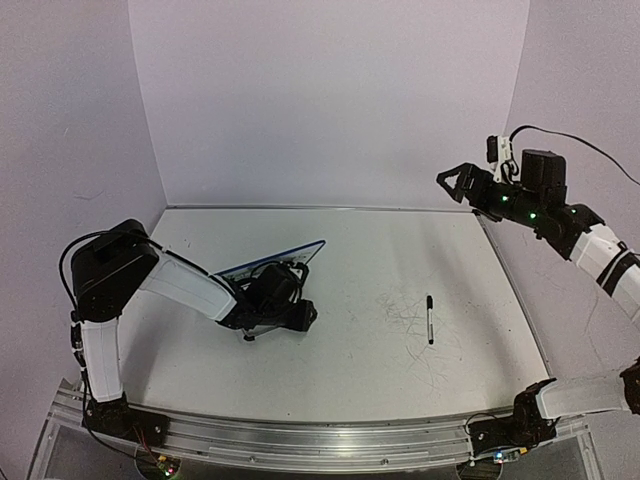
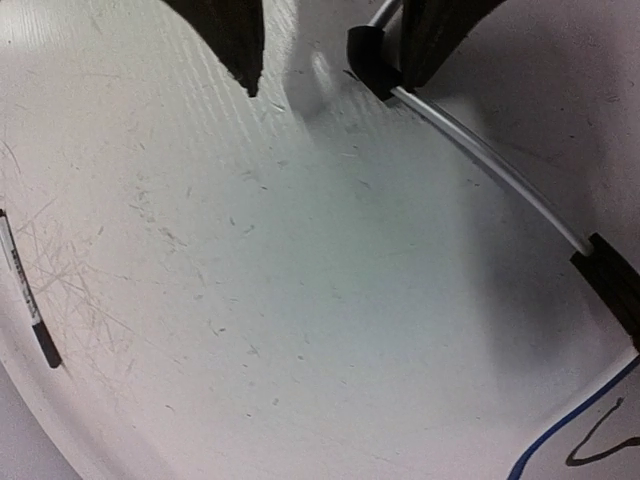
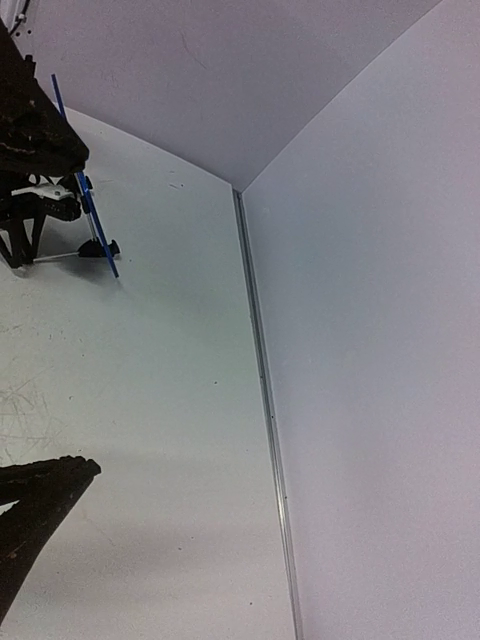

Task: Write a sentence on the whiteboard
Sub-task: Move the whiteboard to the center of the board.

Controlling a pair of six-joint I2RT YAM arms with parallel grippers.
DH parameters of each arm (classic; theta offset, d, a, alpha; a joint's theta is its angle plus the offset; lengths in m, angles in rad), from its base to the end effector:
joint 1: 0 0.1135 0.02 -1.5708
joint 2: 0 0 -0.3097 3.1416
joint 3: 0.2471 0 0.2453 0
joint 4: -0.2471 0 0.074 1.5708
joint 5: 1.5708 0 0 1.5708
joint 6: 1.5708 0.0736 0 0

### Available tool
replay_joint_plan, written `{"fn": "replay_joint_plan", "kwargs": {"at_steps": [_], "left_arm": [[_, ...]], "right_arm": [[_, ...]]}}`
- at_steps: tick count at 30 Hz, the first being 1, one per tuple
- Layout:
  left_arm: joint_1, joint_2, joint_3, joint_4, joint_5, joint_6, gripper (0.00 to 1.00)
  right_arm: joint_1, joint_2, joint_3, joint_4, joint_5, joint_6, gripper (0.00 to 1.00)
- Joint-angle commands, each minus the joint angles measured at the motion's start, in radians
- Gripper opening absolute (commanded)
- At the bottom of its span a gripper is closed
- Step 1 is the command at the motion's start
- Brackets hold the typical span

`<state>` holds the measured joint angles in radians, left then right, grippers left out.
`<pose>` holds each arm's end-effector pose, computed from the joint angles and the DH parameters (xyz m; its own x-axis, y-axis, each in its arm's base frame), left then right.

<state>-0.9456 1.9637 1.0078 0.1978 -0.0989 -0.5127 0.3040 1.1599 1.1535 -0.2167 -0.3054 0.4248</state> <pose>0.2586 -0.3458 0.1387 -0.7259 0.1716 -0.6661 0.4692 0.8316 -0.2970 0.2559 0.1035 0.4240 -0.4253 0.2785 -0.8611 -0.4280 0.7764 0.4625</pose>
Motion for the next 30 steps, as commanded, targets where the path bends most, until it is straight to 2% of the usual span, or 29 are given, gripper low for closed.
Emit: {"fn": "replay_joint_plan", "kwargs": {"at_steps": [1,5,10,15,19,24,30], "left_arm": [[-0.036,-0.044,0.041,0.006,0.060,0.052,0.57],[-0.052,-0.127,0.017,-0.013,0.060,0.062,0.66],[-0.113,-0.263,-0.026,-0.046,0.066,0.124,0.67],[-0.222,-0.458,-0.066,-0.057,0.137,0.274,0.69],[-0.229,-0.626,-0.020,-0.165,0.145,0.326,0.72],[-0.228,-0.802,0.090,-0.319,-0.071,0.402,0.77],[-0.221,-0.816,0.244,-0.351,-0.565,0.431,0.84]], "right_arm": [[0.009,0.007,-0.016,0.030,0.001,0.009,0.98],[0.041,0.037,-0.039,0.017,0.029,-0.005,0.98],[0.121,0.095,-0.060,0.013,0.128,-0.051,0.98],[0.232,0.178,-0.079,0.025,0.255,-0.129,0.96],[0.354,0.261,-0.097,0.073,0.350,-0.179,0.91],[0.564,0.365,-0.113,0.203,0.435,-0.208,0.87],[0.835,0.605,-0.038,0.419,0.583,-0.255,0.85]]}}
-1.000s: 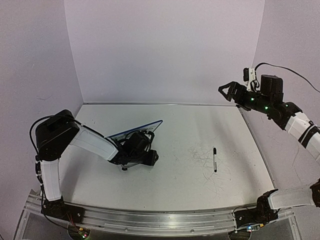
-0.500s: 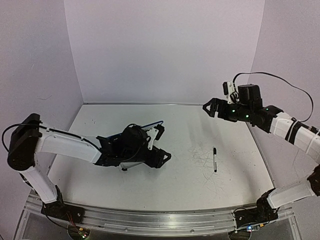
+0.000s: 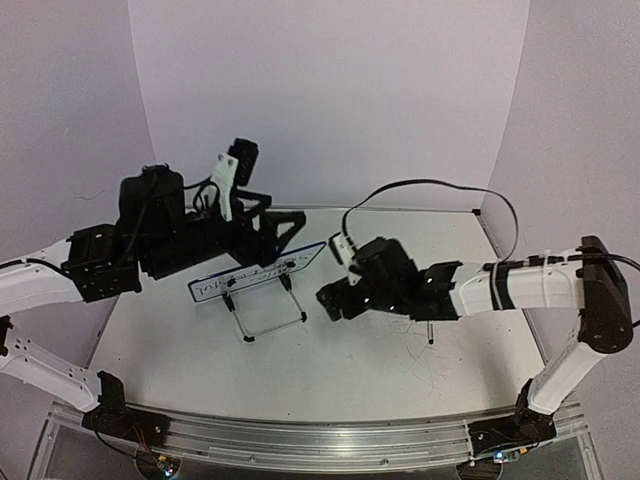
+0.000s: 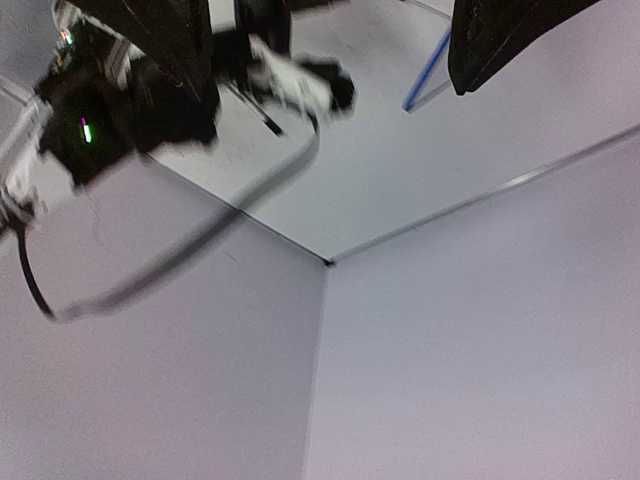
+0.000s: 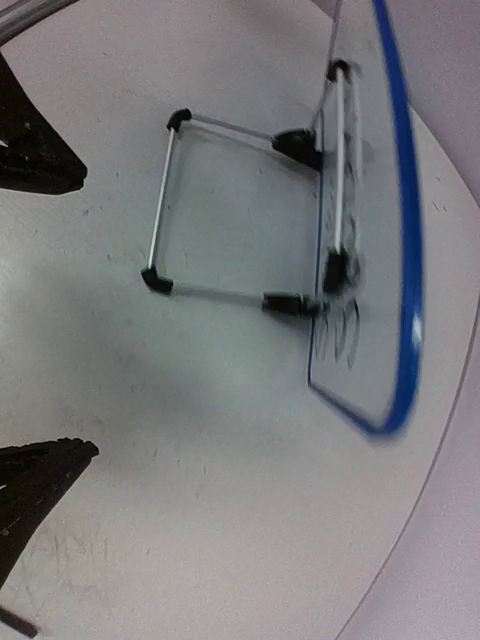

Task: Write a sentence on the whiteboard
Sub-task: Move the whiteboard to the center of the board.

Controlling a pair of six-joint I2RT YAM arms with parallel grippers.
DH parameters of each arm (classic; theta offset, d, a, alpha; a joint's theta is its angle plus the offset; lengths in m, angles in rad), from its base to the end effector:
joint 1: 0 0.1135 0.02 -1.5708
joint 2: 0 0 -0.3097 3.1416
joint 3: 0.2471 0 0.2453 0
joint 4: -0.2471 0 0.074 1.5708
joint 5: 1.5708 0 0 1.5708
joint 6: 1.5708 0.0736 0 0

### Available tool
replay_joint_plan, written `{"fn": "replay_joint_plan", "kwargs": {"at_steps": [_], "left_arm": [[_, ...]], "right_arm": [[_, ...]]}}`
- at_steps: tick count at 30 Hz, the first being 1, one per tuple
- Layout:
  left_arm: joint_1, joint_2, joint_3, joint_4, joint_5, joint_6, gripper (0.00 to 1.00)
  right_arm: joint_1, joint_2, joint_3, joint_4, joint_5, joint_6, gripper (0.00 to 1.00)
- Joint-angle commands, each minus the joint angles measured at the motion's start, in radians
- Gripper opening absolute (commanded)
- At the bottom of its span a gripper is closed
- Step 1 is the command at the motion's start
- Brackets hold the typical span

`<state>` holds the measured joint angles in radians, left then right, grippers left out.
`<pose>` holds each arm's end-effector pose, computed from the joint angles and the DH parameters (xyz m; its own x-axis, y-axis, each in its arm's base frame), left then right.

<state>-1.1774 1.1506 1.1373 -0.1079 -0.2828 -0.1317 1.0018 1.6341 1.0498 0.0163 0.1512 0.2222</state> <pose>0.1247 -0.2470 0.4356 -0.1485 0.0288 -0.9885 0.7679 0.6332 -0.0969 0.2221 0.3266 0.2625 -0.4512 -0.3011 -0.8401 -0.6817 0.7238 0.1067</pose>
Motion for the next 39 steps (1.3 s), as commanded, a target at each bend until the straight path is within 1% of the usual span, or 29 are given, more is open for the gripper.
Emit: {"fn": "replay_joint_plan", "kwargs": {"at_steps": [1,3,6,7,10,12,16,19,24,28,34,39], "left_arm": [[0.013,0.006,0.146,-0.046,-0.447,0.053,0.86],[0.028,0.023,0.193,-0.045,-0.553,0.064,0.88],[0.076,0.022,0.226,-0.048,-0.595,0.069,0.90],[0.101,0.009,0.224,-0.051,-0.591,0.055,0.91],[0.194,-0.023,0.218,-0.112,-0.512,-0.013,0.94],[0.229,-0.033,0.228,-0.160,-0.483,-0.034,0.95],[0.237,-0.047,0.232,-0.229,-0.492,-0.046,0.96],[0.238,-0.065,0.230,-0.249,-0.500,-0.051,0.97],[0.239,-0.101,0.208,-0.251,-0.519,-0.055,0.97],[0.239,-0.118,0.206,-0.255,-0.533,-0.048,0.97],[0.239,-0.126,0.212,-0.258,-0.535,-0.048,0.97],[0.239,-0.116,0.200,-0.259,-0.519,-0.089,0.97]], "right_arm": [[0.178,0.175,0.095,0.208,0.145,-0.065,0.85],[0.233,0.287,0.186,0.229,0.184,-0.085,0.84],[0.282,0.416,0.286,0.269,0.224,-0.107,0.84],[0.292,0.448,0.309,0.287,0.227,-0.119,0.84],[0.302,0.547,0.383,0.330,0.211,-0.155,0.85],[0.305,0.607,0.444,0.332,0.222,-0.182,0.86],[0.305,0.696,0.532,0.328,0.274,-0.213,0.87],[0.307,0.745,0.578,0.322,0.359,-0.220,0.88],[0.305,0.802,0.618,0.321,0.489,-0.287,0.87],[0.305,0.836,0.642,0.322,0.512,-0.309,0.86],[0.292,0.826,0.602,0.321,0.558,-0.255,0.83],[0.259,0.794,0.538,0.321,0.586,-0.174,0.82]]}}
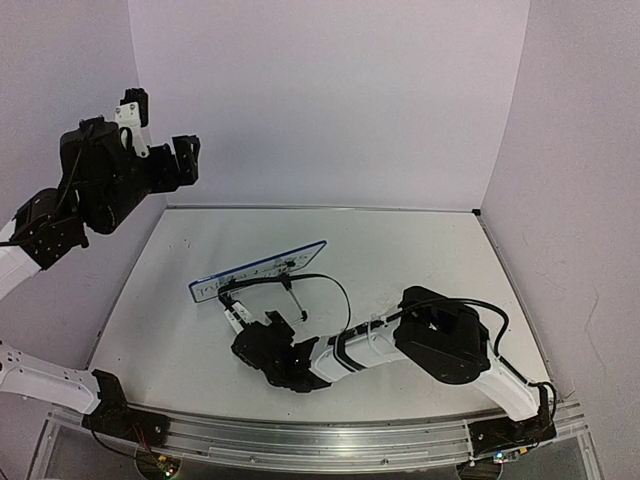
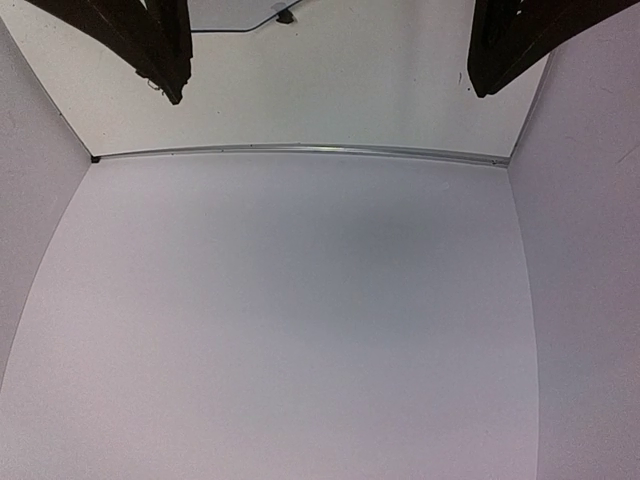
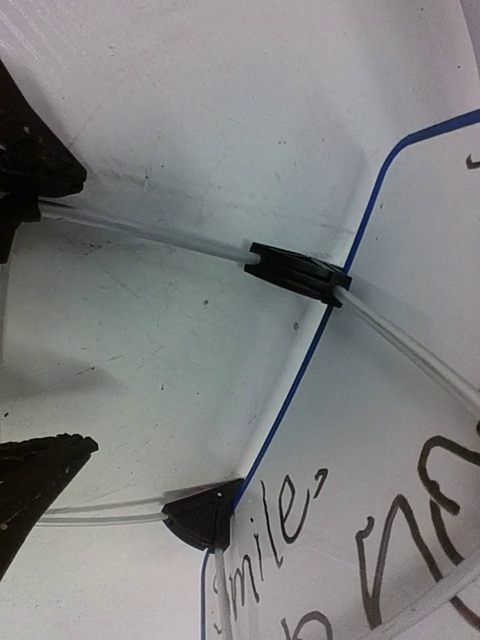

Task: Write a sentence on the whiteboard
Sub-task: Move the whiteboard to the center of the board.

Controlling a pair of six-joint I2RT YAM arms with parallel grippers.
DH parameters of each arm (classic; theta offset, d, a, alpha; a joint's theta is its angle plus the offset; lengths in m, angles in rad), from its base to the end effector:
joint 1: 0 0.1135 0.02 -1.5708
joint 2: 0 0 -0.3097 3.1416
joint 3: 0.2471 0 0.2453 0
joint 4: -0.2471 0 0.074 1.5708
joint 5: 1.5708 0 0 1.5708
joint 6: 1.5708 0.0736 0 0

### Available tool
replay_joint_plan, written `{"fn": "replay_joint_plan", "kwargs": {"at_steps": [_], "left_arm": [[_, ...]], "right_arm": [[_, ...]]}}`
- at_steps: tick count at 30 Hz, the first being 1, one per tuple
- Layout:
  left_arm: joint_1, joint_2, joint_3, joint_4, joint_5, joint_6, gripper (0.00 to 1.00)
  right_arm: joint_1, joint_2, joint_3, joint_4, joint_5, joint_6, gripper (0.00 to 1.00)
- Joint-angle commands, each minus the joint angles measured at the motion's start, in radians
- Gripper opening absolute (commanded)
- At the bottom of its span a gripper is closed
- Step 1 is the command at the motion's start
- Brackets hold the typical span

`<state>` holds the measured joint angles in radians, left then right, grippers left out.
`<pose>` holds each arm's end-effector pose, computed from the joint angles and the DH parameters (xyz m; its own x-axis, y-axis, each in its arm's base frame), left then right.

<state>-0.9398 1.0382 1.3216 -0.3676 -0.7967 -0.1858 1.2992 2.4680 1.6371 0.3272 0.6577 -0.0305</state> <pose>0.1601 -0.1299 0.4939 -0.0754 -0.1157 -0.9904 0.1325 0.9833 -0.1250 0.1996 0.5491 0.1077 -0.1106 -0.4870 -0.8664 -0.6224 0.7135 -0.3216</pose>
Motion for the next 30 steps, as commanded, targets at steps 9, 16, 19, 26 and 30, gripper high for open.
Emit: {"fn": "replay_joint_plan", "kwargs": {"at_steps": [9,16,19,26,30], "left_arm": [[0.001,0.076,0.021,-0.002,0.023,-0.058,0.98],[0.061,0.117,-0.007,-0.010,0.054,-0.097,0.99],[0.186,0.128,-0.057,-0.015,0.189,-0.149,0.98],[0.518,0.292,-0.167,-0.018,0.679,-0.257,0.87],[0.563,0.438,-0.215,0.013,0.783,-0.265,0.76]], "right_arm": [[-0.105,-0.128,-0.202,0.017,0.087,0.195,0.84],[-0.177,-0.253,-0.386,0.041,0.068,0.270,0.86],[-0.194,-0.288,-0.439,0.041,0.066,0.279,0.88],[-0.206,-0.431,-0.533,0.062,-0.031,0.251,0.98],[-0.230,-0.548,-0.569,0.007,-0.071,0.274,0.98]]}}
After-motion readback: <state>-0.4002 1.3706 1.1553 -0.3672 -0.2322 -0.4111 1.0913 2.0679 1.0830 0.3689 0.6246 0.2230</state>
